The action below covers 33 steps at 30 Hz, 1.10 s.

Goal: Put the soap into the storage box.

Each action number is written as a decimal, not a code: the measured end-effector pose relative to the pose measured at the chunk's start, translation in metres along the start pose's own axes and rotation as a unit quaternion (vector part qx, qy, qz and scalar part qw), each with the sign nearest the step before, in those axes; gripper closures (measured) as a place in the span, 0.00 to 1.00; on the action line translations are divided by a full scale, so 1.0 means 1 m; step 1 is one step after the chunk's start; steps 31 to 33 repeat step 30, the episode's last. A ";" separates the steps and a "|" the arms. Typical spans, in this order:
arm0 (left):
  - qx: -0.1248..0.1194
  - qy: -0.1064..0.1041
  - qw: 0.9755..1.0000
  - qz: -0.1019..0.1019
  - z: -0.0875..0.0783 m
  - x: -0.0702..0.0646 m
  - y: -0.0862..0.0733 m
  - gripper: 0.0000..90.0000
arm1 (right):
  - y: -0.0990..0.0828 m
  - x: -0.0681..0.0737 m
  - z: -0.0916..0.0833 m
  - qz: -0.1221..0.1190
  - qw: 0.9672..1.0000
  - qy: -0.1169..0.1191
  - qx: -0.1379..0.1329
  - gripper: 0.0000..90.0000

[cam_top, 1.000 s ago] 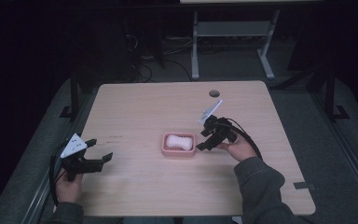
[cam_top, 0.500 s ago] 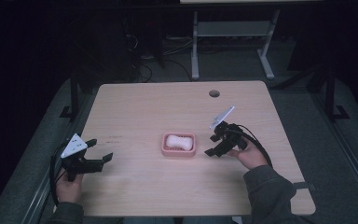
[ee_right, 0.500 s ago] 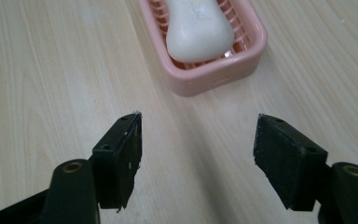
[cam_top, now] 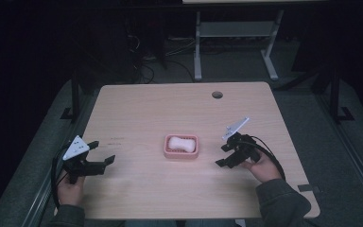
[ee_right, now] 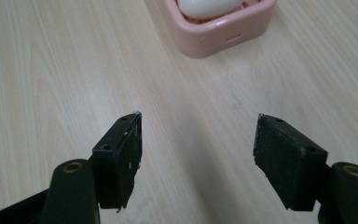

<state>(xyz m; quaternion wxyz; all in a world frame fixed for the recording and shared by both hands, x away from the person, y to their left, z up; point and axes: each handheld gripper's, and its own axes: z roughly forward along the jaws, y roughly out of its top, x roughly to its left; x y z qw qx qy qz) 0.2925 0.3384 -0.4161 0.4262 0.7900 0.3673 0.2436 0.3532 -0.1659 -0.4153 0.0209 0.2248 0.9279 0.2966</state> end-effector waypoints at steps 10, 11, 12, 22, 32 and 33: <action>0.002 0.000 1.000 0.001 0.000 0.000 0.000 0.16 | -0.036 0.017 -0.006 0.030 0.999 -0.002 -0.017 0.35; 0.002 0.000 1.000 0.000 0.000 -0.001 0.000 0.16 | -0.040 0.018 -0.006 0.032 0.999 -0.001 -0.019 0.35; 0.002 0.000 1.000 0.000 0.001 -0.001 0.000 0.16 | -0.045 0.020 -0.006 0.036 0.999 -0.001 -0.020 0.35; 0.006 0.001 1.000 0.005 0.001 -0.002 0.000 0.16 | -0.082 0.032 -0.011 0.063 0.997 -0.005 -0.038 0.32; 0.005 0.001 1.000 0.006 0.001 -0.002 0.001 0.16 | -0.090 0.047 -0.014 0.078 0.996 -0.004 -0.048 0.21; 0.005 0.001 1.000 0.006 0.001 -0.002 0.001 0.16 | -0.090 0.047 -0.014 0.078 0.996 -0.004 -0.048 0.21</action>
